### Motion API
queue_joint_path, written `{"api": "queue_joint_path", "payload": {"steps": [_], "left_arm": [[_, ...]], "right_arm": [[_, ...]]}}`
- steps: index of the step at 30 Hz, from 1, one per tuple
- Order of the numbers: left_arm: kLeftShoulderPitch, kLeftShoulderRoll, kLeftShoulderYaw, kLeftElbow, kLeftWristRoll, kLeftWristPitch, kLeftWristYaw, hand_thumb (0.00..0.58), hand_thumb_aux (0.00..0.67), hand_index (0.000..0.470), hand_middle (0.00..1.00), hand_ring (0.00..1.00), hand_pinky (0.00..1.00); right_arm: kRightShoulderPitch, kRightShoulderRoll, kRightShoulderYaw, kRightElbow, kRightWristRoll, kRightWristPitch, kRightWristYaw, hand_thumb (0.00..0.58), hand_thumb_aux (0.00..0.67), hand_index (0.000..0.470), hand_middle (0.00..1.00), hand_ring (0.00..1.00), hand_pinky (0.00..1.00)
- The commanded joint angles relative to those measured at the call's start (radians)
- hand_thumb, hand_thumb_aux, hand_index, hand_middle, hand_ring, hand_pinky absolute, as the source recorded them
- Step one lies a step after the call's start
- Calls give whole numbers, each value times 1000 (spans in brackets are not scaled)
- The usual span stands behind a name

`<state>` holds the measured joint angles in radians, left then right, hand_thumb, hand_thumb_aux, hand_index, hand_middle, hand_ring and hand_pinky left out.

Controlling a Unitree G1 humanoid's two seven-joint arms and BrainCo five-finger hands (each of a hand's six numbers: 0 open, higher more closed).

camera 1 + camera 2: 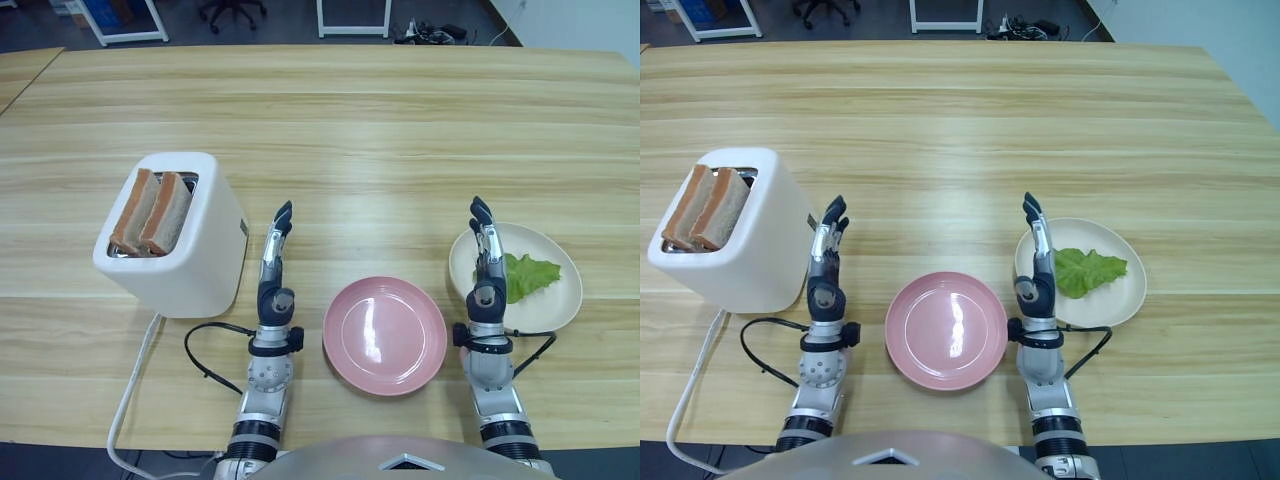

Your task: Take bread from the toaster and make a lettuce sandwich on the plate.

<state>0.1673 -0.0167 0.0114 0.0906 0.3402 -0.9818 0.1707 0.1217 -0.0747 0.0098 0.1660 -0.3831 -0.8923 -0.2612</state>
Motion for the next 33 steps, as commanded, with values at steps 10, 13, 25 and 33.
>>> {"api": "queue_joint_path", "payload": {"steps": [10, 13, 25, 33], "left_arm": [[15, 489, 639, 13, 470, 424, 365, 0, 0, 0, 0, 0, 0], [4, 569, 613, 40, 460, 519, 316, 0, 0, 0, 0, 0, 0], [49, 695, 432, 89, 396, 646, 153, 0, 0, 0, 0, 0, 0], [55, 785, 353, 67, 357, 664, 34, 555, 531, 372, 0, 0, 0]], "right_arm": [[-40, -87, -5, 33, -98, -26, -21, 0, 0, 0, 0, 0, 0], [-52, -98, 0, 47, -113, -32, -26, 0, 0, 0, 0, 0, 0], [-59, -143, -2, 59, -135, -29, -49, 0, 0, 0, 0, 0, 0], [-62, -148, 7, 60, -146, -24, -63, 0, 0, 0, 0, 0, 0]]}}
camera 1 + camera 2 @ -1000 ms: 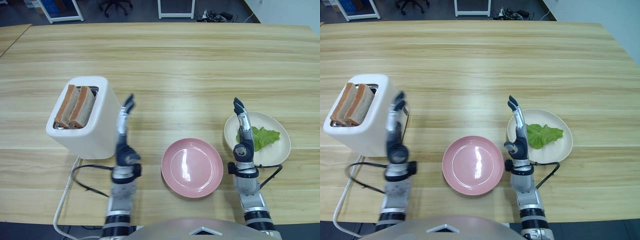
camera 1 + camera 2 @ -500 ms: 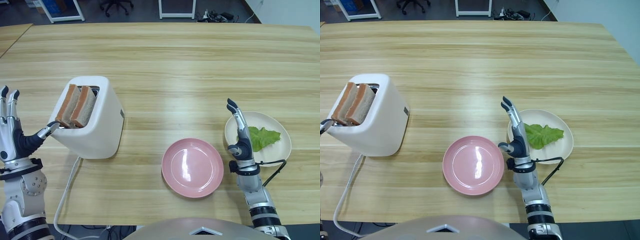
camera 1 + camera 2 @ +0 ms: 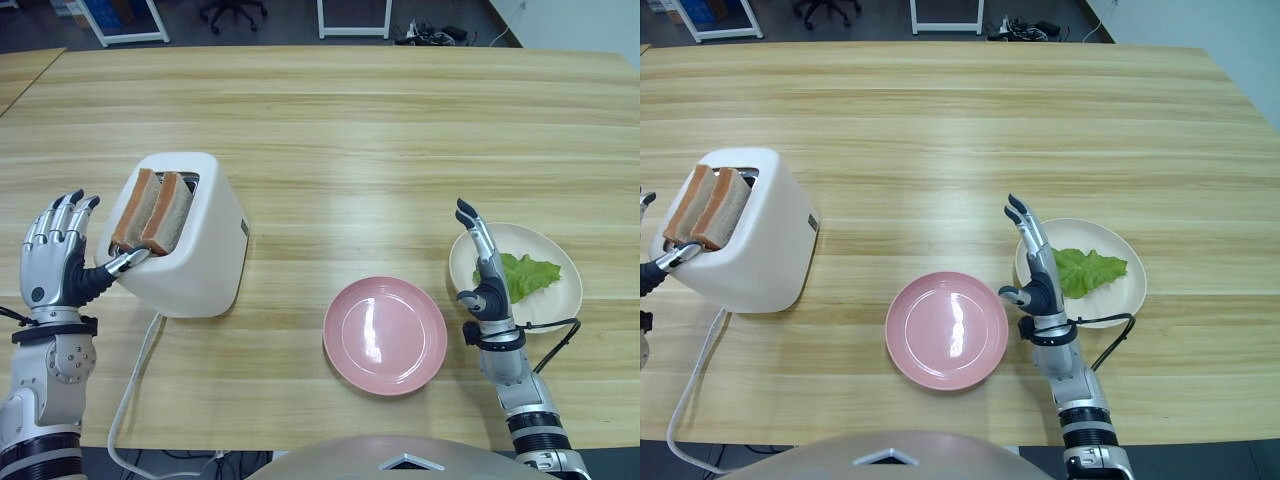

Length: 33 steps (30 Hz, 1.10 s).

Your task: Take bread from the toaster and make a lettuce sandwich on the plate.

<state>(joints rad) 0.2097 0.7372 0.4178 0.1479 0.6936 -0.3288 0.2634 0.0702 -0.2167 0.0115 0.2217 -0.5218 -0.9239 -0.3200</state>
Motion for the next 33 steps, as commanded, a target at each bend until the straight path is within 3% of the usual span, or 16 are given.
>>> {"api": "queue_joint_path", "payload": {"steps": [1, 7, 9, 11, 13, 15, 21, 26, 29, 33], "left_arm": [[5, 39, -63, 6, -9, 7, -71, 580, 670, 470, 0, 0, 0], [-7, 102, -109, -5, -63, -17, -150, 580, 670, 470, 0, 0, 0], [5, 113, -116, -10, -82, -33, -164, 580, 670, 470, 110, 110, 110], [13, 108, -115, -26, -93, -47, -152, 580, 670, 470, 314, 314, 314], [8, 89, -102, -52, -94, -46, -112, 580, 670, 470, 702, 702, 702], [-12, 70, -86, -63, -96, -30, -68, 580, 670, 470, 976, 976, 976], [-174, 15, -23, 35, -106, 27, 169, 580, 670, 470, 1000, 1000, 1000], [-319, -64, 30, 69, -205, -55, 367, 580, 670, 470, 1000, 1000, 1000], [-335, -134, 28, -38, -321, -138, 352, 580, 670, 470, 1000, 1000, 1000], [-237, -222, -120, -316, -549, -197, 138, 580, 670, 470, 1000, 1000, 1000]], "right_arm": [[-9, -7, 6, 7, -9, 7, -6, 0, 0, 0, 0, 0, 0], [6, -12, 12, 12, -13, 1, -10, 0, 0, 0, 0, 0, 0], [12, -14, 12, 13, -14, 2, -12, 0, 0, 0, 0, 0, 0], [17, -14, 11, 15, -16, 7, -17, 0, 0, 0, 0, 0, 0], [18, -14, 14, 15, -13, 10, -18, 0, 0, 0, 0, 0, 0], [19, -13, 16, 15, -11, 10, -20, 0, 0, 0, 0, 0, 0], [25, 0, 12, 26, -10, 22, -45, 0, 0, 0, 0, 0, 0], [19, 3, 6, 44, -14, 33, -77, 0, 0, 0, 0, 0, 0], [19, -2, -2, 45, -10, 36, -91, 0, 0, 0, 0, 0, 0], [20, -14, -18, 36, 5, 38, -96, 0, 0, 0, 0, 0, 0]]}}
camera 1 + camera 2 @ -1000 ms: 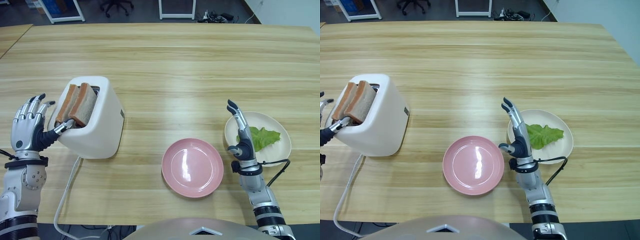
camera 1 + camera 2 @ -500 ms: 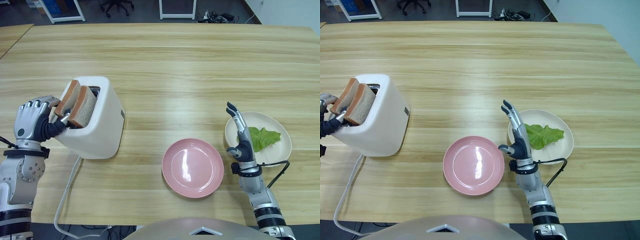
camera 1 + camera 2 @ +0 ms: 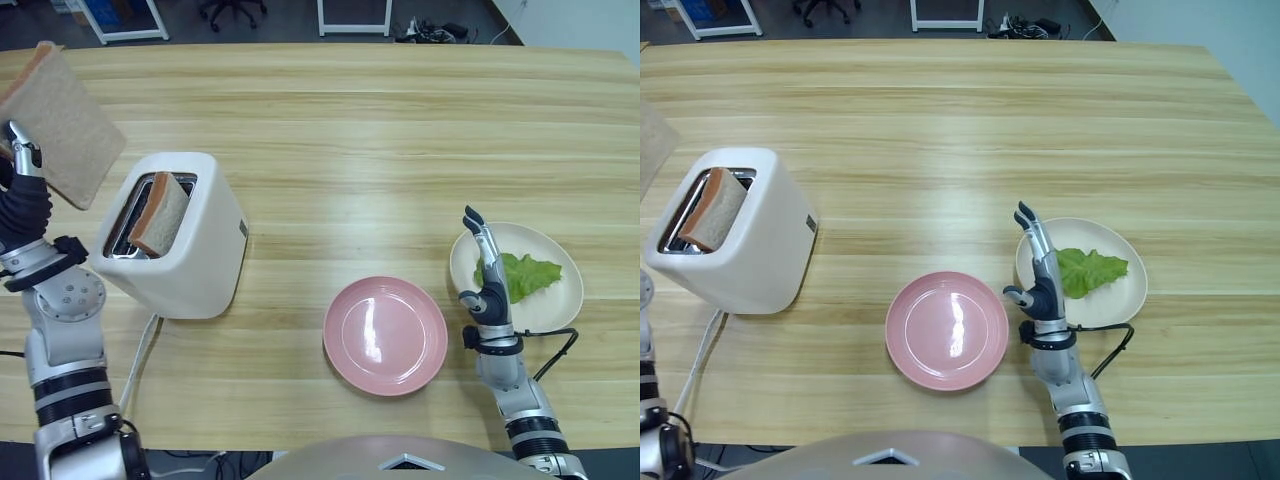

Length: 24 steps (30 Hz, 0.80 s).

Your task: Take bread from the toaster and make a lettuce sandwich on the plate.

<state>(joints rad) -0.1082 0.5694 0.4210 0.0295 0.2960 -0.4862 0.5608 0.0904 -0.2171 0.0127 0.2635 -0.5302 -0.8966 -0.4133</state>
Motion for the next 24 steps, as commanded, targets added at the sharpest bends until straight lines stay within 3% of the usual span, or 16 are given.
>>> {"api": "queue_joint_path", "payload": {"steps": [1, 6, 12, 17, 24], "left_arm": [[119, -62, -184, -249, -204, -52, -230, 580, 670, 470, 1000, 1000, 1000], [286, -84, -505, -347, -417, -93, -578, 580, 670, 470, 1000, 1000, 1000], [336, -163, -766, -234, -397, -45, -812, 580, 670, 470, 1000, 1000, 1000], [315, -249, -826, -65, -263, -50, -822, 580, 670, 470, 1000, 1000, 1000], [245, -297, -823, 127, 80, -149, -641, 580, 670, 470, 1000, 1000, 1000]], "right_arm": [[0, -17, -26, -11, 18, 13, -3, 0, 0, 0, 0, 0, 0], [7, -52, -104, -38, 45, 38, -18, 0, 0, 0, 0, 0, 0], [19, -152, -264, -63, -17, 119, -93, 0, 0, 0, 0, 0, 0], [44, -255, -302, -4, -156, 218, -171, 0, 0, 0, 0, 0, 0], [61, -387, -187, 181, -308, 363, -185, 0, 0, 0, 0, 0, 0]]}}
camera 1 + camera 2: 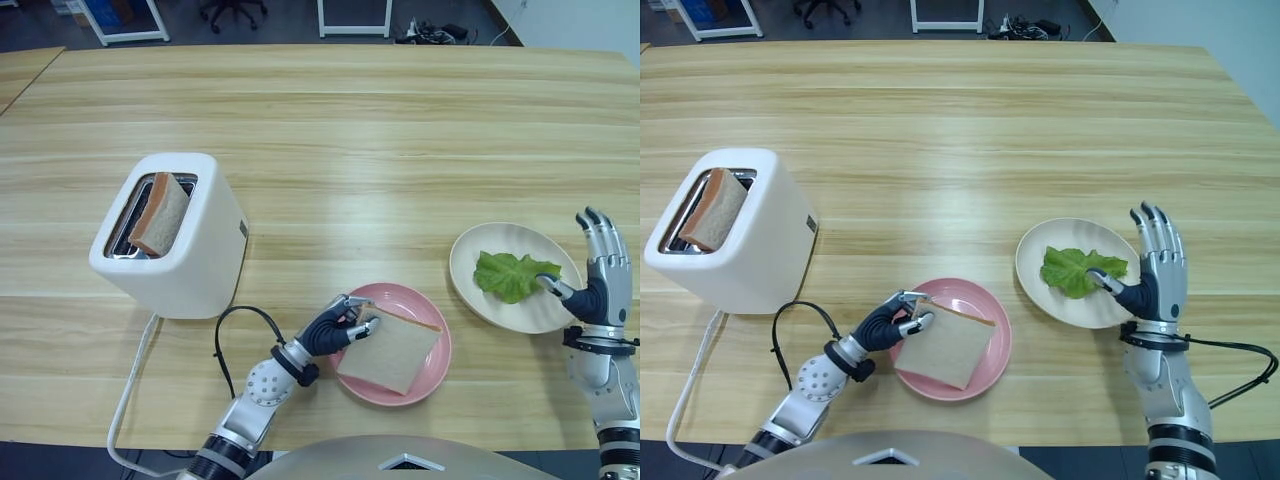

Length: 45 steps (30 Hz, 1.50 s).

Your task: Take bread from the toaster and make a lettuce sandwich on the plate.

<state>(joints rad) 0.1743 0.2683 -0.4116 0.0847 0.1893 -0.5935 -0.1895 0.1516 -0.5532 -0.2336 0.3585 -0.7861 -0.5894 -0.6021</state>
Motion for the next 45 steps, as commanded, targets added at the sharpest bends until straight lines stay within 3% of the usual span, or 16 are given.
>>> {"api": "queue_joint_path", "payload": {"steps": [1, 4, 5, 6, 7, 8, 10, 13, 14, 16, 17, 18, 29, 35, 39, 45], "left_arm": [[-48, 10, 17, 85, 252, -55, 157, 580, 670, 470, 996, 996, 996], [-62, 23, 30, 98, 379, -74, 262, 580, 670, 470, 663, 663, 663], [-64, 26, 33, 97, 407, -79, 289, 580, 670, 470, 412, 412, 412], [-65, 31, 36, 92, 440, -83, 319, 538, 489, 343, 0, 0, 0], [-64, 37, 38, 83, 463, -86, 339, 443, 344, 241, 0, 0, 0], [-63, 45, 39, 70, 492, -89, 360, 132, 81, 57, 0, 0, 0], [-59, 59, 41, 43, 536, -91, 390, 0, 0, 0, 0, 0, 0], [-48, 82, 55, -18, 580, -88, 419, 0, 0, 0, 0, 0, 0], [-44, 91, 60, -43, 588, -88, 423, 0, 0, 0, 0, 0, 0], [-34, 103, 72, -90, 591, -90, 422, 0, 0, 0, 0, 0, 0], [-28, 108, 80, -111, 586, -90, 419, 0, 0, 0, 0, 0, 0], [-22, 112, 88, -129, 581, -88, 420, 0, 0, 0, 0, 0, 0], [16, 116, 178, -161, 558, -65, 457, 0, 0, 0, 0, 0, 0], [19, 92, 270, -162, 538, -70, 567, 0, 0, 0, 0, 0, 0], [20, 87, 328, -165, 531, -81, 637, 0, 0, 0, 0, 0, 0], [1, 110, 377, -161, 523, -91, 655, 0, 0, 0, 0, 0, 0]], "right_arm": [[-11, -62, 76, 115, -61, 76, -3, 0, 0, 0, 0, 0, 0], [-55, -105, 152, 194, -118, 137, -23, 0, 0, 0, 0, 0, 0], [-70, -117, 180, 217, -139, 155, -30, 0, 0, 0, 0, 0, 0], [-85, -127, 205, 239, -153, 169, -37, 0, 0, 0, 0, 0, 0], [-98, -134, 226, 257, -159, 181, -41, 0, 0, 0, 0, 0, 0], [-109, -140, 242, 272, -159, 190, -42, 0, 0, 0, 0, 0, 0], [-125, -155, 272, 292, -153, 201, -38, 0, 0, 0, 0, 0, 0], [-142, -182, 315, 304, -155, 224, -15, 0, 0, 0, 0, 0, 0], [-143, -191, 327, 303, -150, 228, -2, 49, 29, 20, 0, 0, 0], [-138, -205, 342, 296, -138, 233, 16, 494, 413, 289, 0, 0, 0], [-133, -212, 347, 287, -133, 238, 20, 570, 581, 407, 0, 0, 0], [-130, -218, 350, 278, -131, 242, 20, 580, 670, 470, 0, 0, 0], [-108, -245, 360, 160, -139, 307, -87, 580, 670, 470, 0, 0, 0], [-20, -237, 314, -165, -165, 324, -196, 580, 670, 470, 0, 0, 0], [26, -207, 365, -393, -150, 223, -154, 580, 670, 470, 0, 0, 0], [58, -171, 552, -432, -175, -3, -80, 580, 670, 470, 0, 0, 0]]}}
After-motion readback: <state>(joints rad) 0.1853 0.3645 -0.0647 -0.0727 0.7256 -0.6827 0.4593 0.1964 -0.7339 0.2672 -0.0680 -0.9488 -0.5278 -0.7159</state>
